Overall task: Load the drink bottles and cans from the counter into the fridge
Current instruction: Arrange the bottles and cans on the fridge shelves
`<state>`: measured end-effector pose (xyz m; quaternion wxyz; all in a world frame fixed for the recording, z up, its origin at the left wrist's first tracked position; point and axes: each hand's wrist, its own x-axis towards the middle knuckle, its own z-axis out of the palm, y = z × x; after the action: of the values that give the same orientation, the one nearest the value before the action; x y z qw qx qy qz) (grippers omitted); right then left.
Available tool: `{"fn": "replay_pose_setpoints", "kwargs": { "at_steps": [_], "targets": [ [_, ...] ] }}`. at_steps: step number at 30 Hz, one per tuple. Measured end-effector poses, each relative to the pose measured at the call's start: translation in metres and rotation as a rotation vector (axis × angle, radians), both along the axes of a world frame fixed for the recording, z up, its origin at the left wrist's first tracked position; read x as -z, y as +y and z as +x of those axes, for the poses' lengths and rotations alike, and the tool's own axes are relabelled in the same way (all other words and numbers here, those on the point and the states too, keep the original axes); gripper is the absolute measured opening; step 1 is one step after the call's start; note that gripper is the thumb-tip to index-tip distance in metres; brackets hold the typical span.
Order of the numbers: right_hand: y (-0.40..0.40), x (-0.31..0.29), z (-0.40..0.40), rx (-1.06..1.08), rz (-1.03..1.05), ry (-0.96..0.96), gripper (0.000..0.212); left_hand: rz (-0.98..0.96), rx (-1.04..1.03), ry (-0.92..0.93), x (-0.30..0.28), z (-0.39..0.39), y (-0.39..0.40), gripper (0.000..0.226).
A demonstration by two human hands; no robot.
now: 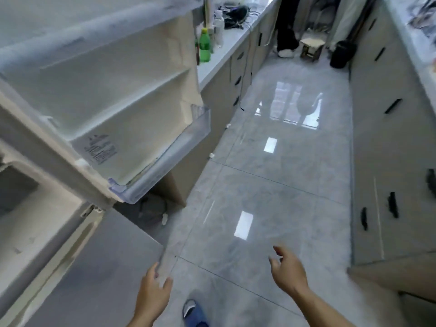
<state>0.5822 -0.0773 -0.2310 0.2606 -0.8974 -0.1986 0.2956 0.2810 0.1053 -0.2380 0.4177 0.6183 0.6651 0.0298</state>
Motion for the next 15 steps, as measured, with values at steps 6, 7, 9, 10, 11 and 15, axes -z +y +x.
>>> {"fn": "replay_pose_setpoints", "kwargs": {
  "at_steps": [6,7,9,10,11,15],
  "targets": [
    [-0.094,0.022,0.028,0.347,-0.085,0.235,0.04,-0.254,-0.018,0.109,0.038,0.021,-0.012,0.059],
    [-0.107,0.024,0.028,0.413,-0.087,0.275,0.039,-0.287,-0.011,0.129,0.043,0.024,-0.01,0.058],
    [-0.128,0.028,0.025,0.537,-0.101,0.32,0.037,-0.35,0.013,0.154,0.051,0.033,-0.005,0.056],
    [-0.138,0.029,0.023,0.59,-0.114,0.337,0.035,-0.371,0.03,0.159,0.053,0.038,-0.002,0.054],
    [-0.146,0.029,0.02,0.637,-0.127,0.35,0.034,-0.385,0.05,0.16,0.053,0.046,0.002,0.052],
    [-0.17,0.035,0.009,0.802,-0.181,0.41,0.035,-0.432,0.164,0.134,0.052,0.088,0.027,0.042]
  ]
}}
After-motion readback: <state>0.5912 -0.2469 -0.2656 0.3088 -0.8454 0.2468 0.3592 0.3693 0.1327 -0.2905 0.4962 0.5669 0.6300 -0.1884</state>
